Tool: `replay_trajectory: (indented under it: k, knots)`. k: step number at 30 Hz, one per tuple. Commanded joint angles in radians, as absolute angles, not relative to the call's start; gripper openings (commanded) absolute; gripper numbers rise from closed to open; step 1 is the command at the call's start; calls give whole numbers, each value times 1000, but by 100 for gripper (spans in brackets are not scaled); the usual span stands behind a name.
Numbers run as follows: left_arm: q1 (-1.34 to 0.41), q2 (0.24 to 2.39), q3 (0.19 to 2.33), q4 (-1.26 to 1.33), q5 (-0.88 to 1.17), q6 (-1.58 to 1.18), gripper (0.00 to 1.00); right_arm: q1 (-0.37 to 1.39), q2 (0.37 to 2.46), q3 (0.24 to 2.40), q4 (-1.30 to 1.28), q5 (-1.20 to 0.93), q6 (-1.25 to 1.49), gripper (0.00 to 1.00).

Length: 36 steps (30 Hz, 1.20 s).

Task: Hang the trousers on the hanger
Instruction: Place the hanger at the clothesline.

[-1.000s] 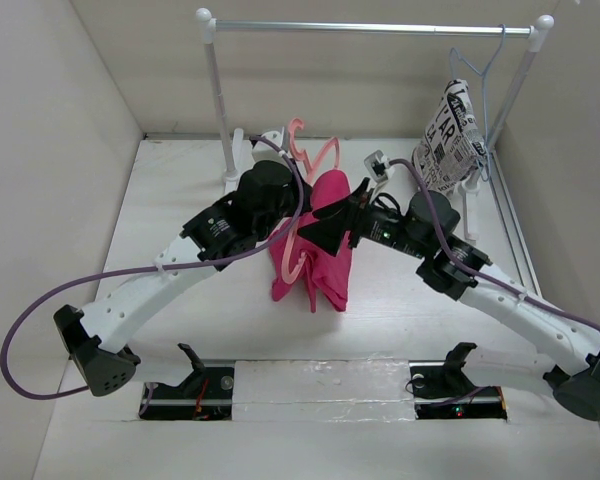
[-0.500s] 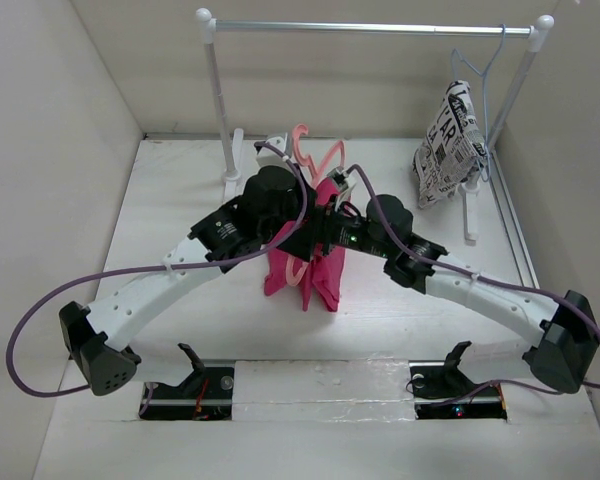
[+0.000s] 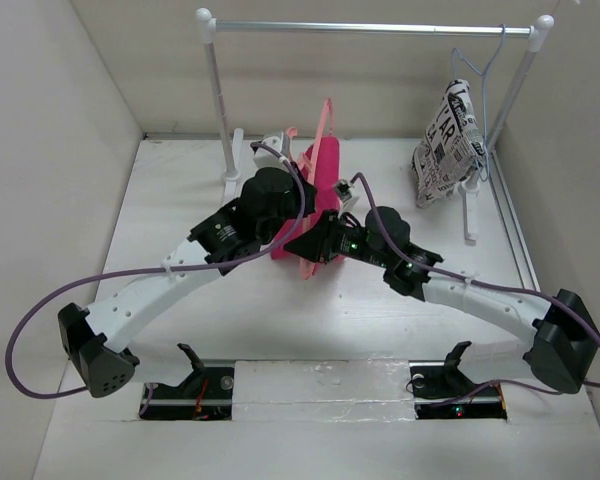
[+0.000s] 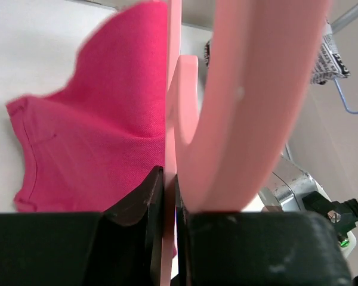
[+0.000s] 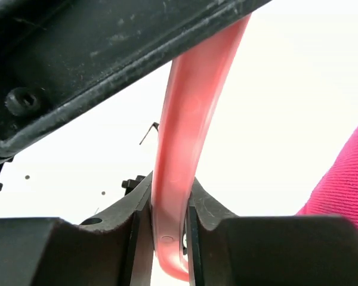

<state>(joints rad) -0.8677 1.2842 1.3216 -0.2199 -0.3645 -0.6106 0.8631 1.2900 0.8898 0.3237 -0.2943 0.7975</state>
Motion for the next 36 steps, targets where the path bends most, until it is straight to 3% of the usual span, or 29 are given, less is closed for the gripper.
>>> replay_trajectory:
  k: [1,3,6,7,10,12,18,28,36]
  knots:
    - [-874,1253,1377,-106,-305,-623,0,865,1236,913,454,-308,704,3]
    - [-847,1256,1396,-98,-261,-614,3,851,1220,916,459,-314,693,0]
    - [-824,1244,1416,-86,-217,-606,26,818,1192,934,448,-334,673,0]
    - [-824,1240,1422,-84,-212,-592,38,807,1184,943,433,-342,666,0]
    - [-824,1236,1474,-86,-189,-549,59,764,1155,969,380,-357,637,0]
    - [-824,1241,1517,-94,-158,-535,66,721,1149,974,394,-383,637,0]
    - [-824,1241,1580,-127,-112,-511,69,592,1146,1026,425,-506,670,0]
    - [-824,1152,1404,-118,-114,-554,72,318,1294,1294,440,-695,724,0]
    - [-824,1095,1307,-132,-126,-578,70,201,1488,1399,678,-727,916,0]
